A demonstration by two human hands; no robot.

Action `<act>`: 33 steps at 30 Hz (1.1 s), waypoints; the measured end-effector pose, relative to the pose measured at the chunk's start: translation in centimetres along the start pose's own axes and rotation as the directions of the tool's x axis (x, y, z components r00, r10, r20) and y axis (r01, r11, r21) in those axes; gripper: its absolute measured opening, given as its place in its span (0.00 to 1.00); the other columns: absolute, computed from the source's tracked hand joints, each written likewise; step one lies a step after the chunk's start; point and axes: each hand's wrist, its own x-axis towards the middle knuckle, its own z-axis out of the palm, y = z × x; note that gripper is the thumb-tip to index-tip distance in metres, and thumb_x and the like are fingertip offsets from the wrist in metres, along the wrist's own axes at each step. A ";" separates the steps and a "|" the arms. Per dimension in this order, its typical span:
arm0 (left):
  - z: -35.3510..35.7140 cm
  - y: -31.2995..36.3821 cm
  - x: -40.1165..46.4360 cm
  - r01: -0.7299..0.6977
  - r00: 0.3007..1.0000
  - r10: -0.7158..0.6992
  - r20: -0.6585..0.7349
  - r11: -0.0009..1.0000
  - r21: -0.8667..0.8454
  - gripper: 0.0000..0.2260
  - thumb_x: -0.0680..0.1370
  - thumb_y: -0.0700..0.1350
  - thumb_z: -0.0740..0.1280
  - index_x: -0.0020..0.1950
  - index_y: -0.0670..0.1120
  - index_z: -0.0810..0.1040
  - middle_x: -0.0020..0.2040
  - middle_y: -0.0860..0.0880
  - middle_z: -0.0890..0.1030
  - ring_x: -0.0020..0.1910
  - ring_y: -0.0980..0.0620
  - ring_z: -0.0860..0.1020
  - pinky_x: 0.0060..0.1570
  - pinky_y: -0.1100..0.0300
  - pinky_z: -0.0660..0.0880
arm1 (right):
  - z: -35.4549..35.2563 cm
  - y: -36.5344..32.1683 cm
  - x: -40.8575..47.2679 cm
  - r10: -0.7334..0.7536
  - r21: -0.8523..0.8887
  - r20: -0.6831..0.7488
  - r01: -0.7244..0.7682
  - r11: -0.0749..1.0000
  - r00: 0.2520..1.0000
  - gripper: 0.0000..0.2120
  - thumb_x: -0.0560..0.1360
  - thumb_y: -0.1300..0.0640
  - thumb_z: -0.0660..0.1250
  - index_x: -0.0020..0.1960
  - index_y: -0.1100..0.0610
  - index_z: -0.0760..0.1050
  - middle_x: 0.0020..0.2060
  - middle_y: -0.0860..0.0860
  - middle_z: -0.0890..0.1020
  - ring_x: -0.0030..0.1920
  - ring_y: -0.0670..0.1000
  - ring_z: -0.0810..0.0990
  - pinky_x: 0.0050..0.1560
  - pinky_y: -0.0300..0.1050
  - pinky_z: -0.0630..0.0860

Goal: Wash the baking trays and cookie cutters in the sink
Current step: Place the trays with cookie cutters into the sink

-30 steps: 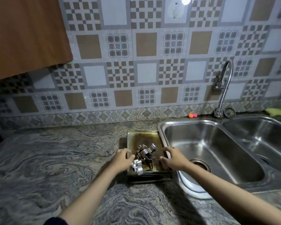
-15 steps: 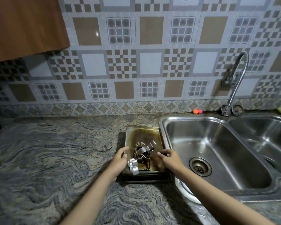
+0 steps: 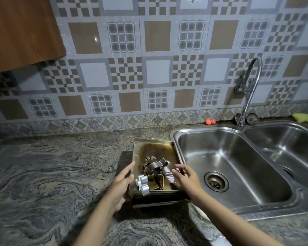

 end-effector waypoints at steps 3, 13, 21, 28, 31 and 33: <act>0.8 0.5 -0.3 -0.052 0.997 0.056 0.059 0.997 -0.059 0.21 0.80 0.38 0.60 0.67 0.59 0.71 0.75 0.49 0.62 0.75 0.48 0.56 0.71 0.47 0.54 | -1.9 -0.8 -1.1 -0.066 -0.016 -0.015 0.066 0.998 0.998 0.09 0.74 0.59 0.70 0.55 0.53 0.79 0.54 0.48 0.78 0.54 0.38 0.74 0.51 0.28 0.69; 12.0 0.3 -1.8 -0.085 0.962 0.121 0.245 0.985 -0.152 0.22 0.76 0.35 0.66 0.64 0.55 0.74 0.58 0.55 0.77 0.53 0.62 0.79 0.57 0.59 0.72 | -15.1 -1.0 -4.3 -0.104 -0.115 -0.064 0.096 0.989 0.993 0.11 0.74 0.55 0.70 0.56 0.48 0.78 0.59 0.50 0.78 0.63 0.49 0.73 0.64 0.44 0.68; 27.7 -0.7 -4.4 -0.125 0.935 0.129 0.329 0.992 -0.036 0.23 0.72 0.46 0.70 0.64 0.65 0.73 0.75 0.50 0.64 0.70 0.36 0.63 0.67 0.37 0.61 | -31.8 -0.3 -7.0 -0.120 -0.172 -0.100 0.102 0.980 0.988 0.11 0.75 0.55 0.69 0.58 0.50 0.78 0.58 0.47 0.77 0.62 0.46 0.70 0.63 0.42 0.66; 41.1 -0.3 -5.0 -0.188 0.917 0.162 0.365 0.982 0.035 0.25 0.72 0.46 0.70 0.67 0.60 0.69 0.70 0.51 0.70 0.65 0.38 0.72 0.64 0.43 0.69 | -44.9 1.2 -6.4 -0.111 -0.229 -0.147 0.075 0.970 0.983 0.12 0.75 0.54 0.69 0.58 0.50 0.77 0.60 0.48 0.77 0.64 0.49 0.72 0.62 0.41 0.67; 45.4 -0.4 -3.8 -0.124 0.921 0.128 0.369 0.992 -0.036 0.23 0.76 0.33 0.65 0.66 0.55 0.70 0.61 0.50 0.75 0.38 0.56 0.79 0.35 0.67 0.77 | -49.0 1.6 -5.3 -0.093 -0.246 -0.147 0.055 0.968 0.985 0.13 0.75 0.54 0.69 0.59 0.50 0.77 0.61 0.48 0.76 0.63 0.47 0.70 0.62 0.41 0.66; 47.8 -0.6 -2.6 -0.087 0.922 0.106 0.372 0.994 -0.065 0.23 0.75 0.32 0.65 0.62 0.57 0.73 0.58 0.55 0.75 0.43 0.53 0.76 0.38 0.64 0.74 | -51.3 1.9 -4.1 -0.094 -0.244 -0.151 0.055 0.968 0.984 0.13 0.75 0.54 0.68 0.60 0.51 0.77 0.60 0.47 0.76 0.61 0.45 0.69 0.62 0.40 0.65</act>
